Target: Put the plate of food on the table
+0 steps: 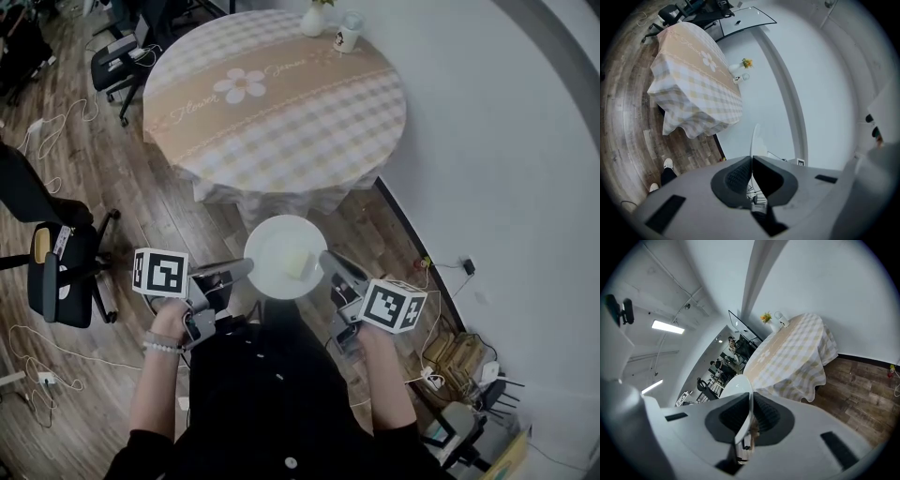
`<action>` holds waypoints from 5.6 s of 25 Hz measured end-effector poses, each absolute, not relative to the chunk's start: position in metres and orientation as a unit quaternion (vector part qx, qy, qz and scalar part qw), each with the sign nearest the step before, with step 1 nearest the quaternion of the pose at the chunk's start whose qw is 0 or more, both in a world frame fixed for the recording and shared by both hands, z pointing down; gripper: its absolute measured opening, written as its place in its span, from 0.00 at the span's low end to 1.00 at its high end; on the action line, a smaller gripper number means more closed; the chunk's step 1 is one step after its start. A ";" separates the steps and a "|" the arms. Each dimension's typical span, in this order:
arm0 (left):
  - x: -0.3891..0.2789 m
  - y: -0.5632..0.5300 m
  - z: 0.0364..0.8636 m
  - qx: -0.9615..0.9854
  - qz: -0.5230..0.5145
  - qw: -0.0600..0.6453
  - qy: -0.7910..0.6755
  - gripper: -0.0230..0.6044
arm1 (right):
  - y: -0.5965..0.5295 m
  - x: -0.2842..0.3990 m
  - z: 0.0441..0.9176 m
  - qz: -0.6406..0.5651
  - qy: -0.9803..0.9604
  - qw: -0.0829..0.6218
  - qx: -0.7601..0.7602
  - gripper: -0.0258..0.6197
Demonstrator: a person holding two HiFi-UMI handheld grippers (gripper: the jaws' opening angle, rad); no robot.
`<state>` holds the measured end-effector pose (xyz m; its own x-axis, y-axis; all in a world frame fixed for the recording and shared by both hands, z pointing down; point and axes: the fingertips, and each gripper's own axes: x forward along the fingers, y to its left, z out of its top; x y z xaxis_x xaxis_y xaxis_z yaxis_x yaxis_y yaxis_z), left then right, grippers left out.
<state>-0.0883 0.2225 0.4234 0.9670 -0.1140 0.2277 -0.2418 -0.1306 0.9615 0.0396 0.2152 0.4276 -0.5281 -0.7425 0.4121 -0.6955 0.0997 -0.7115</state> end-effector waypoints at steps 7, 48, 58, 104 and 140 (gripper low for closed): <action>-0.051 0.170 0.421 0.749 0.042 0.647 -0.140 0.05 | 0.156 0.076 0.425 -0.469 0.752 0.017 -0.462 0.06; 0.006 0.035 0.423 0.734 0.000 0.652 -0.187 0.05 | 0.006 0.131 0.429 -0.483 0.773 -0.001 -0.411 0.06; -0.002 -0.016 0.416 0.714 0.002 0.679 -0.169 0.05 | -0.040 0.123 0.426 -0.483 0.760 0.005 -0.435 0.06; -0.023 -0.135 0.464 0.708 0.020 0.686 -0.168 0.05 | -0.149 0.110 0.472 -0.527 0.718 0.008 -0.455 0.06; 0.001 -0.240 0.552 0.701 0.005 0.680 -0.216 0.05 | -0.253 0.132 0.564 -0.567 0.702 -0.028 -0.430 0.06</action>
